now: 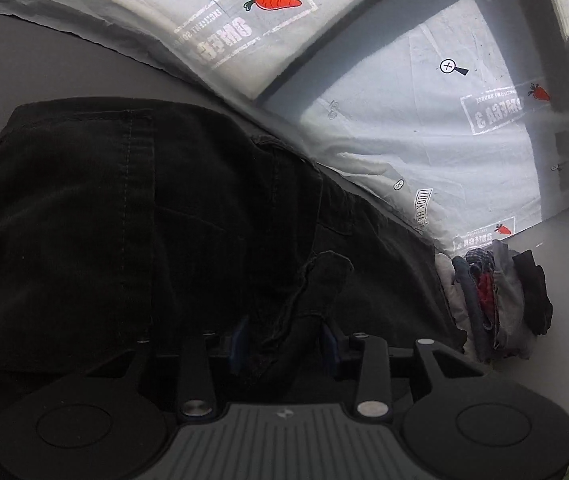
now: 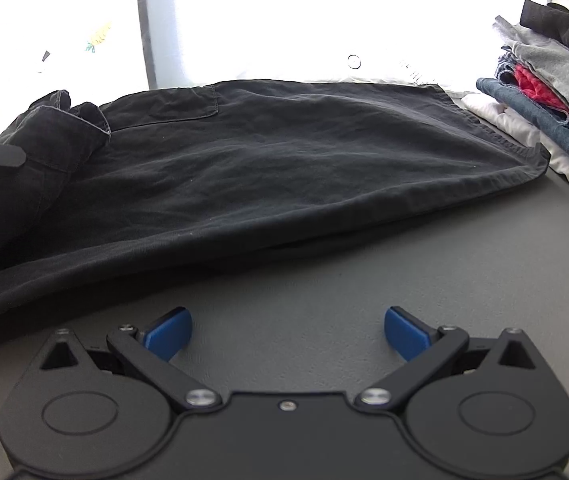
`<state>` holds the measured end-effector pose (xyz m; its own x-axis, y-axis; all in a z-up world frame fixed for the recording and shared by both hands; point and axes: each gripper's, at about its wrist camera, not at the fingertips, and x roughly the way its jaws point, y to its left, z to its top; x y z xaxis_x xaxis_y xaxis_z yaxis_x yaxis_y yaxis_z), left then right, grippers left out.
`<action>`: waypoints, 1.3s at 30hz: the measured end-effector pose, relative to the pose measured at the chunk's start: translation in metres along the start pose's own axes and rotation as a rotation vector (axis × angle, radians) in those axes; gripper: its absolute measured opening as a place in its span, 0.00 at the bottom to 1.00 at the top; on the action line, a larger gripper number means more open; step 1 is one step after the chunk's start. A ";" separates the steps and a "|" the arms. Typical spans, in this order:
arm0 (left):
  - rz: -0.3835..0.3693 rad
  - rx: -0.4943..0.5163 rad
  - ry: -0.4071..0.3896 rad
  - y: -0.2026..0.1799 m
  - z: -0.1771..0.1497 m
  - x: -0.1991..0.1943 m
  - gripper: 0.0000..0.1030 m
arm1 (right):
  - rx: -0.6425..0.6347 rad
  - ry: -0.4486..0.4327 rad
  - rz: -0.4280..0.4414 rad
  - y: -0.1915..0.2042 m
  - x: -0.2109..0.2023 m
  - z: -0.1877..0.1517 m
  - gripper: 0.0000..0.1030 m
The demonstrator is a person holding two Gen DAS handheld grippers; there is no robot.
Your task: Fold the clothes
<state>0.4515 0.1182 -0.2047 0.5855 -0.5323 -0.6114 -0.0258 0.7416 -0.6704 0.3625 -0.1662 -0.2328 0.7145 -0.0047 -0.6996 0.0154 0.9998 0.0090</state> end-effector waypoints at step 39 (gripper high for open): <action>0.435 -0.207 -0.104 0.086 -0.016 -0.085 0.94 | 0.357 0.251 0.691 0.084 0.073 0.099 0.73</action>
<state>0.3866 0.2207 -0.2177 0.5622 -0.1396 -0.8152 -0.4405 0.7836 -0.4380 0.4857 -0.0844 -0.2123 0.4670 0.6569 -0.5919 -0.1191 0.7101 0.6940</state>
